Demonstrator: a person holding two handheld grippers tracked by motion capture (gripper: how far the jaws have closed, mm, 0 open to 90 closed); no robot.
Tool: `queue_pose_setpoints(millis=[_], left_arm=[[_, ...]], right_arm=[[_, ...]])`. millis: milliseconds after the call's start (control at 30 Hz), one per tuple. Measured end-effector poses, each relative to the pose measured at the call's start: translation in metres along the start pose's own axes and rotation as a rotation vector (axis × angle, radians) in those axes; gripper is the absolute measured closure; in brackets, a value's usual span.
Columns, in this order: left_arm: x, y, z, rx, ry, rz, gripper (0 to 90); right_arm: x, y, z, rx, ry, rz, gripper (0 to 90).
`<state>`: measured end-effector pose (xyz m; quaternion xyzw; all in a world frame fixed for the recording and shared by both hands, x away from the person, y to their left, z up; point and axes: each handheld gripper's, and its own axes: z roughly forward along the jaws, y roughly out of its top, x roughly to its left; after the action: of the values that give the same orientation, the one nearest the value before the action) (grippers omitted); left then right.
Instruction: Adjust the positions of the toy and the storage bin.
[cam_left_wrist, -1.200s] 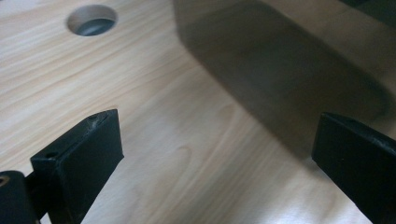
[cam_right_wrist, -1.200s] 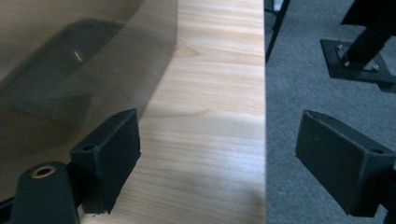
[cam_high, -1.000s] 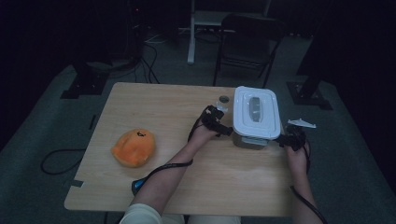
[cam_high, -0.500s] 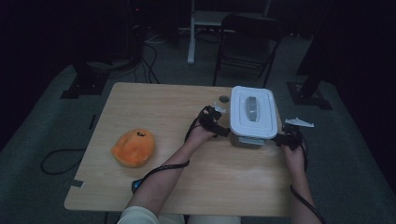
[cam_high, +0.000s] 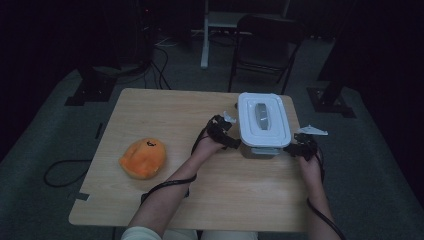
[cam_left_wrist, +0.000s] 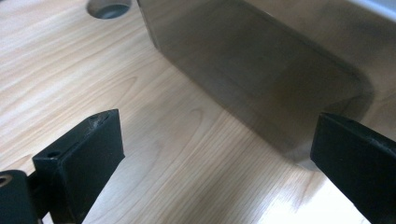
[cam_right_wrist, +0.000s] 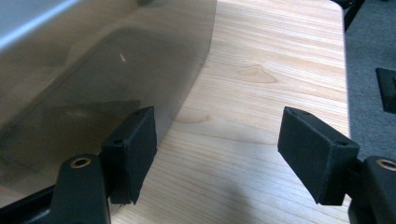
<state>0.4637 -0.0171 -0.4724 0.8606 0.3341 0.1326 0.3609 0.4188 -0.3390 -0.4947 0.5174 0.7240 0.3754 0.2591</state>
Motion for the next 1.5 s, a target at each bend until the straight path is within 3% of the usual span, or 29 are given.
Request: queue_pose_setpoints(millis=[633, 967, 1200, 1400, 1500], left_arm=[[0.017, -0.036, -0.037, 0.005, 0.019, -0.025, 3.2], [0.024, -0.058, -0.058, 0.021, 0.02, -0.02, 3.2], [0.016, -0.065, -0.063, 0.027, 0.023, 0.006, 3.2], [0.023, -0.069, -0.062, 0.008, 0.003, -0.024, 3.1], [0.031, -0.071, -0.06, 0.001, 0.034, -0.051, 3.1]], right_arm=[[0.044, 0.008, 0.012, 0.002, 0.07, -0.06, 28.1], [0.071, 0.011, 0.011, -0.003, 0.101, -0.131, 27.9], [0.078, 0.01, 0.009, -0.002, 0.105, -0.158, 28.2], [0.076, 0.008, 0.01, -0.004, 0.117, -0.138, 23.4], [0.069, 0.007, 0.014, -0.004, 0.104, -0.107, 23.2]])
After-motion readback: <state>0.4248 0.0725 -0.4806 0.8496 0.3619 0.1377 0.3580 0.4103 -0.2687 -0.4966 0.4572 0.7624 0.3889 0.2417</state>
